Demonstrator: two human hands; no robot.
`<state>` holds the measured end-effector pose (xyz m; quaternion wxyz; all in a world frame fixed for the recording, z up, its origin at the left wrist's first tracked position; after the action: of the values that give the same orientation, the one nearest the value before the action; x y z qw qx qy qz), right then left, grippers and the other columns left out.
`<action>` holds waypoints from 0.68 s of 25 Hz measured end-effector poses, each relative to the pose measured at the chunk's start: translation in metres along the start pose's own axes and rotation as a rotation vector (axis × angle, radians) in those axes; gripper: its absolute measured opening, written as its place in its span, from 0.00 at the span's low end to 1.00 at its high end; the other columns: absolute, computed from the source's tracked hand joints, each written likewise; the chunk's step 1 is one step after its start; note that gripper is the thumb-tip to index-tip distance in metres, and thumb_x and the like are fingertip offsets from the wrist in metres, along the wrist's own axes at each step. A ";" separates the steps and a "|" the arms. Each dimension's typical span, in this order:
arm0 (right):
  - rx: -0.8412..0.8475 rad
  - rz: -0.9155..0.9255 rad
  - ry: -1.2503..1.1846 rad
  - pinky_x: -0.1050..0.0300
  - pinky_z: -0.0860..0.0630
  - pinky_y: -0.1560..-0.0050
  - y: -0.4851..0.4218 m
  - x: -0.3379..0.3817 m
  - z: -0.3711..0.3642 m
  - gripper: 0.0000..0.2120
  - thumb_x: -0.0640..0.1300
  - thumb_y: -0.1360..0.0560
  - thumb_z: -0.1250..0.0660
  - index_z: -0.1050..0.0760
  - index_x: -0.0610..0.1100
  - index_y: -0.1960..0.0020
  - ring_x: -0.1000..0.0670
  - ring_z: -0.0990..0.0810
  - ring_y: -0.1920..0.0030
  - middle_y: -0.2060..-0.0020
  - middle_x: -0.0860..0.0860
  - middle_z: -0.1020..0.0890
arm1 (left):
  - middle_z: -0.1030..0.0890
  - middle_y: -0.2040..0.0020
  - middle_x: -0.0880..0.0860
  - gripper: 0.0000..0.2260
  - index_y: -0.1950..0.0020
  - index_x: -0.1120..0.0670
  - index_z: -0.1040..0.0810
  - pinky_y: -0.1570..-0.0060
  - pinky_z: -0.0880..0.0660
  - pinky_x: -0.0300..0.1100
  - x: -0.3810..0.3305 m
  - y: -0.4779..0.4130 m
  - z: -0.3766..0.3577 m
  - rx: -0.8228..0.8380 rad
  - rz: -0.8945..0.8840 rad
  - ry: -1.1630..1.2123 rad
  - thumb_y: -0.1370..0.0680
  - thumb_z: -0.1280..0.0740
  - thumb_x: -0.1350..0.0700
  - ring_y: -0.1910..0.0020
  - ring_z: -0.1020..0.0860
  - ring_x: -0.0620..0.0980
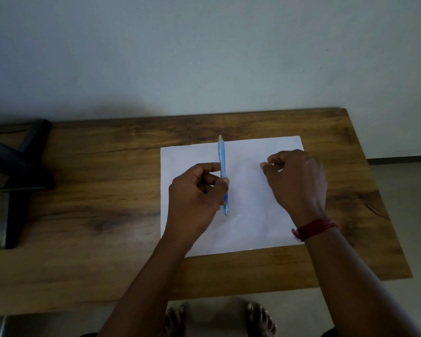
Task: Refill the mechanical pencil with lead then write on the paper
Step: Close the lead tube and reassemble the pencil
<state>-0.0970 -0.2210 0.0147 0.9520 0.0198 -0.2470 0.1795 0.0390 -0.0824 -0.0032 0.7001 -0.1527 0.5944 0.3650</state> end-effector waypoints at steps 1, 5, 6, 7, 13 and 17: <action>0.012 -0.005 0.028 0.59 0.23 0.56 0.002 0.001 -0.001 0.10 0.49 0.25 0.28 0.17 0.46 0.46 0.50 0.17 0.53 0.50 0.49 0.15 | 0.17 0.61 0.48 0.09 0.48 0.47 0.22 0.63 0.19 0.37 0.000 0.000 0.001 -0.007 0.004 0.009 0.26 0.28 0.58 0.63 0.18 0.45; 0.011 0.037 0.105 0.61 0.27 0.57 0.003 0.004 -0.004 0.09 0.47 0.23 0.30 0.16 0.44 0.48 0.49 0.17 0.53 0.51 0.47 0.15 | 0.18 0.61 0.49 0.09 0.48 0.48 0.22 0.62 0.18 0.40 -0.004 0.001 0.003 -0.002 -0.022 -0.014 0.26 0.28 0.58 0.63 0.18 0.48; 0.017 0.043 0.118 0.61 0.28 0.57 0.003 0.005 -0.005 0.08 0.46 0.23 0.31 0.16 0.43 0.48 0.49 0.17 0.53 0.52 0.47 0.15 | 0.18 0.61 0.48 0.09 0.48 0.48 0.22 0.62 0.18 0.40 -0.004 0.001 0.002 -0.002 -0.025 -0.020 0.26 0.27 0.57 0.63 0.18 0.48; 0.025 0.045 0.131 0.62 0.29 0.58 0.002 0.005 -0.006 0.08 0.46 0.23 0.31 0.16 0.43 0.49 0.49 0.17 0.54 0.52 0.47 0.15 | 0.18 0.61 0.48 0.09 0.48 0.48 0.22 0.62 0.18 0.39 -0.004 0.001 0.002 -0.004 -0.024 -0.025 0.26 0.27 0.57 0.63 0.18 0.47; -0.022 0.063 -0.053 0.65 0.30 0.62 0.002 0.011 -0.004 0.05 0.42 0.26 0.30 0.17 0.43 0.57 0.57 0.22 0.66 0.62 0.51 0.15 | 0.19 0.62 0.44 0.09 0.52 0.44 0.22 0.62 0.19 0.37 -0.001 0.000 0.001 -0.014 0.008 -0.033 0.27 0.26 0.56 0.63 0.18 0.45; 0.139 -0.252 -0.836 0.64 0.23 0.67 0.001 0.019 -0.009 0.06 0.41 0.27 0.27 0.19 0.51 0.52 0.54 0.16 0.65 0.65 0.52 0.15 | 0.20 0.66 0.37 0.11 0.58 0.39 0.23 0.62 0.20 0.35 0.000 -0.001 -0.002 0.022 0.009 -0.081 0.28 0.25 0.55 0.63 0.20 0.42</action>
<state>-0.0777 -0.2129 0.0156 0.7811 0.1848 -0.5939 0.0547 0.0380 -0.0844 -0.0038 0.7237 -0.1273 0.5701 0.3675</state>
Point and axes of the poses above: each hand's wrist, its own y-axis away from the middle knuckle, its own z-axis out of the back of the hand, x = y × z, the point moved 4 cm from there along -y, towards the middle knuckle
